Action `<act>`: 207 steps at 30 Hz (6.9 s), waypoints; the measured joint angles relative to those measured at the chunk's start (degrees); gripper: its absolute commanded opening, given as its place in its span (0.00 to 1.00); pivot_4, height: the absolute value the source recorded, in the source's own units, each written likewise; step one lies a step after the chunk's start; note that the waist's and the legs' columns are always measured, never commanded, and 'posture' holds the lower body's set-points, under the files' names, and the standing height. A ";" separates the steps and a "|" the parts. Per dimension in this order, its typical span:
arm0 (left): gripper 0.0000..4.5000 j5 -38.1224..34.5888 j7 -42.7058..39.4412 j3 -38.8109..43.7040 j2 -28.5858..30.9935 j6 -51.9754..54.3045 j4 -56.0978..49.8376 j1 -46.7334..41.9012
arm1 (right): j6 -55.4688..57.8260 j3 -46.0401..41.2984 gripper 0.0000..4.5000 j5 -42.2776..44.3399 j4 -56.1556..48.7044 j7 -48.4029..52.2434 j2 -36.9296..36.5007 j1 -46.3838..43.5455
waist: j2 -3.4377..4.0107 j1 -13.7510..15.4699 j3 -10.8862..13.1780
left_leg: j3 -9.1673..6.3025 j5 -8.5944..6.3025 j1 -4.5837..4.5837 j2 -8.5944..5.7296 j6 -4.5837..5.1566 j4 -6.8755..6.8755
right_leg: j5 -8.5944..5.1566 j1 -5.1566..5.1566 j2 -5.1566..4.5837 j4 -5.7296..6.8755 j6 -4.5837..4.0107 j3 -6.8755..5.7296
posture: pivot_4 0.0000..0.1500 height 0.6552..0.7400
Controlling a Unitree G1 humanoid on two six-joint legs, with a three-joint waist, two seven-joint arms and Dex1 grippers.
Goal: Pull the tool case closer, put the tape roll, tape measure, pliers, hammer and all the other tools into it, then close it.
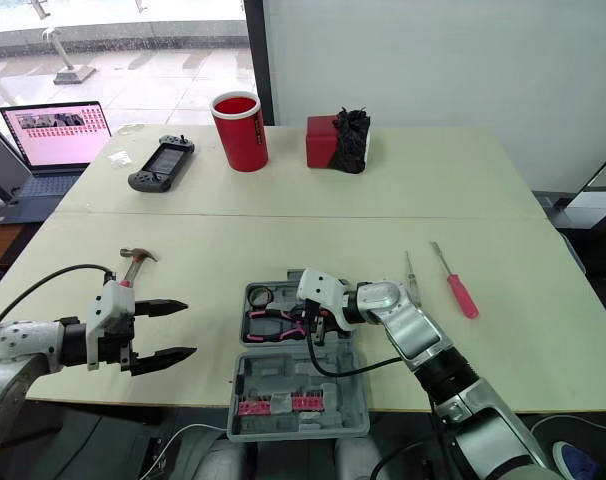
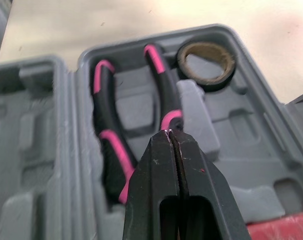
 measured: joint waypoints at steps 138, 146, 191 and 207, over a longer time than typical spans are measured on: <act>0.00 17.60 5.93 -21.11 -13.90 -12.20 15.01 -9.68 | -9.40 -7.11 0.00 1.68 -8.05 8.03 -20.08 15.67 | -0.22 0.69 -0.20 | 0.02 -0.01 0.12 -0.03 -0.01 0.13 | -0.02 0.32 0.00 -0.13 0.04 0.08 | 1.00 1.00; 0.00 18.37 6.26 -21.30 -15.74 -12.06 16.29 -10.72 | -10.09 -7.23 0.00 -0.09 -7.34 8.63 -19.58 15.47 | -0.20 1.44 -0.22 | 0.03 -0.01 0.31 -0.03 -0.01 0.14 | -0.03 0.52 -0.01 -0.14 0.02 0.09 | 1.00 1.00; 0.00 27.31 13.40 -22.00 -22.73 -11.14 29.48 -25.61 | -11.27 -9.92 0.00 -4.55 11.04 5.52 -10.77 4.59 | -0.23 1.60 -0.23 | 0.02 0.00 0.92 -0.05 -0.02 0.06 | -0.03 1.13 0.00 -0.18 0.04 0.09 | 1.00 1.00; 0.00 27.75 13.45 -21.99 -22.68 -13.13 30.33 -25.54 | -13.03 -10.59 0.00 -4.67 11.30 5.51 -10.88 5.48 | -0.23 1.52 -0.23 | 0.02 0.00 0.92 -0.05 -0.02 0.04 | -0.04 1.14 0.00 -0.21 0.05 0.08 | 1.00 1.00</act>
